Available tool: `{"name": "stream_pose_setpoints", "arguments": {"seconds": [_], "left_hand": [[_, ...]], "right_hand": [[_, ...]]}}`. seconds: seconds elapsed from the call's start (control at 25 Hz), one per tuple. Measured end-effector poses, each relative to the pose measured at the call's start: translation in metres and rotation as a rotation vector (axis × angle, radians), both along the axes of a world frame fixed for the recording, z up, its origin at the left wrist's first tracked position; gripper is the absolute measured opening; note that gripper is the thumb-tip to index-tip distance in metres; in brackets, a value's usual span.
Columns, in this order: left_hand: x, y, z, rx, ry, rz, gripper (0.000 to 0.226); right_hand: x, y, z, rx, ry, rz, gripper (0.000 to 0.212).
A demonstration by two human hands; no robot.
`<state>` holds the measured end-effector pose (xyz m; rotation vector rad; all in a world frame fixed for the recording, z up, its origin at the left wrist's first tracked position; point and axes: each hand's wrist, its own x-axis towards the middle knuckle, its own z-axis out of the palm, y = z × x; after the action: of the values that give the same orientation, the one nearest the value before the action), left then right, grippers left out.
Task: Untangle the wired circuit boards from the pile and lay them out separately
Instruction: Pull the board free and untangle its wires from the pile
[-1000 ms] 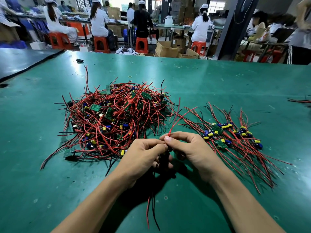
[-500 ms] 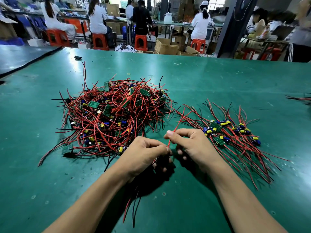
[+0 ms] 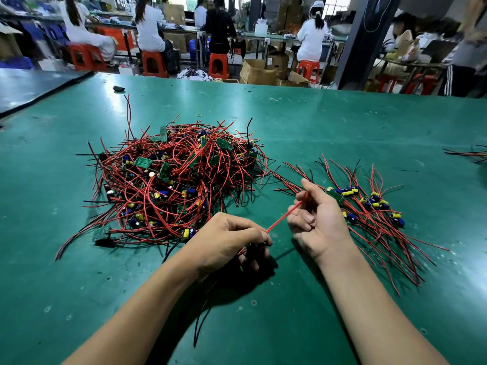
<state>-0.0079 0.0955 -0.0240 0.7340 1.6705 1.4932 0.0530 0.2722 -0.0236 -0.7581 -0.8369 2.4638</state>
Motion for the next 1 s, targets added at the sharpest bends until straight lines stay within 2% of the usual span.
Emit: {"name": "stream_pose_setpoints", "arguments": {"seconds": [0.04,0.12,0.28,0.4,0.52,0.64,0.76,0.88,1.0], "left_hand": [[0.001,0.0,0.0,-0.008,0.002,-0.013,0.018],[0.002,0.0,-0.001,-0.019,0.006,-0.014,0.018],[0.004,-0.001,-0.003,0.046,-0.077,0.1,0.019],[0.005,0.002,-0.004,0.132,-0.2,0.226,0.022],[0.005,0.002,-0.006,0.172,-0.212,0.254,0.026],[0.003,-0.001,-0.006,0.177,-0.234,0.202,0.021],[0.001,-0.002,-0.005,0.111,-0.168,0.089,0.018],[0.001,-0.003,-0.005,0.054,-0.061,0.0,0.018],[0.0,-0.003,-0.003,0.041,-0.037,-0.007,0.019]], "right_hand": [[0.001,0.001,0.001,-0.059,0.028,0.004,0.038],[0.002,0.0,0.001,-0.043,0.036,0.025,0.037],[0.006,-0.004,-0.001,0.33,-0.109,0.102,0.041],[0.012,-0.017,-0.005,0.559,-0.134,0.355,0.044],[0.014,-0.035,-0.007,0.598,-0.118,0.561,0.034],[0.011,-0.034,-0.007,0.554,-0.124,0.486,0.02],[0.007,-0.019,-0.004,0.581,-0.141,0.25,0.018],[0.009,-0.005,0.001,0.441,-0.129,0.053,0.022],[0.011,-0.001,0.005,0.211,-0.078,0.042,0.034]]}}
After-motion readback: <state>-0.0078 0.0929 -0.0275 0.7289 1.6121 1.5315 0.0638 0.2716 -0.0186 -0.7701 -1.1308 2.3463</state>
